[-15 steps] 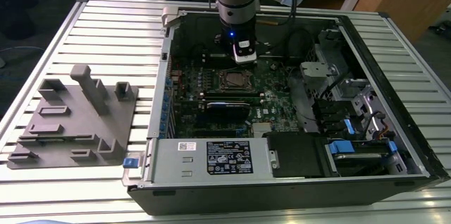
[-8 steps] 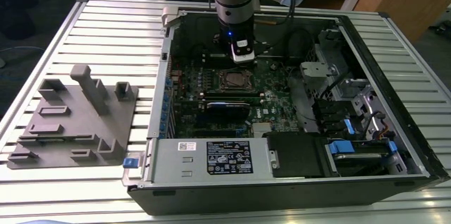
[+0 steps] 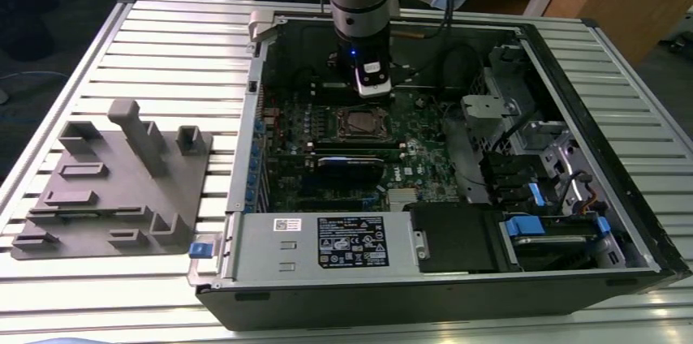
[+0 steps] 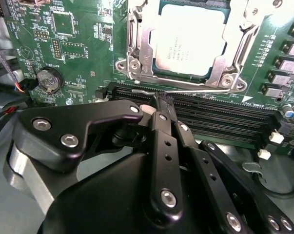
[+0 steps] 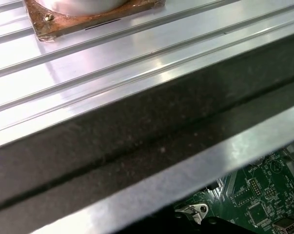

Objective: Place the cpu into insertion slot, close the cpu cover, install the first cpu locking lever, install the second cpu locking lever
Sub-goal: 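Install the first cpu locking lever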

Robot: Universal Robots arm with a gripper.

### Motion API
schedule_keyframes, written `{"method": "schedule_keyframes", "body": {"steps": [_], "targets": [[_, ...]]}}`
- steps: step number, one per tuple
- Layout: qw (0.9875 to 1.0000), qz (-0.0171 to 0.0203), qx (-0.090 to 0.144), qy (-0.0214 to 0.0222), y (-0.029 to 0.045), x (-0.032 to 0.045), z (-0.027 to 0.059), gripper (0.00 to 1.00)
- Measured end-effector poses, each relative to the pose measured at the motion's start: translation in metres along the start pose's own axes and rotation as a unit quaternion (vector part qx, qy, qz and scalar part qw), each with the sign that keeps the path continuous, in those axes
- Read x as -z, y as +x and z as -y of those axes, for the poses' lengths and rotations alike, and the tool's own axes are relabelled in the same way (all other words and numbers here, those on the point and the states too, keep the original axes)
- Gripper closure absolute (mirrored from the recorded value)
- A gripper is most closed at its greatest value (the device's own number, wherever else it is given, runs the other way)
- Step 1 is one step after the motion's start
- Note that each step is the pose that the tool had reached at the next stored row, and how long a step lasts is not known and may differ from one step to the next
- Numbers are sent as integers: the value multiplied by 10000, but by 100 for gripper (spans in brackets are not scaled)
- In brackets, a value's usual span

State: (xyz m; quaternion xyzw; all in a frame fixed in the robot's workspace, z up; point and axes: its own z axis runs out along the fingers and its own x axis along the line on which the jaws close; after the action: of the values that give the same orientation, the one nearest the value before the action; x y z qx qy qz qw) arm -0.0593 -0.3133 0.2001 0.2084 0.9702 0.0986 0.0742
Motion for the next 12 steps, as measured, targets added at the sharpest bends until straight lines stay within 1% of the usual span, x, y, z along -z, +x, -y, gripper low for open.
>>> {"method": "schedule_keyframes", "body": {"steps": [12], "targets": [[10000, 1, 0, 1, -6, -10, 14, 89]]}}
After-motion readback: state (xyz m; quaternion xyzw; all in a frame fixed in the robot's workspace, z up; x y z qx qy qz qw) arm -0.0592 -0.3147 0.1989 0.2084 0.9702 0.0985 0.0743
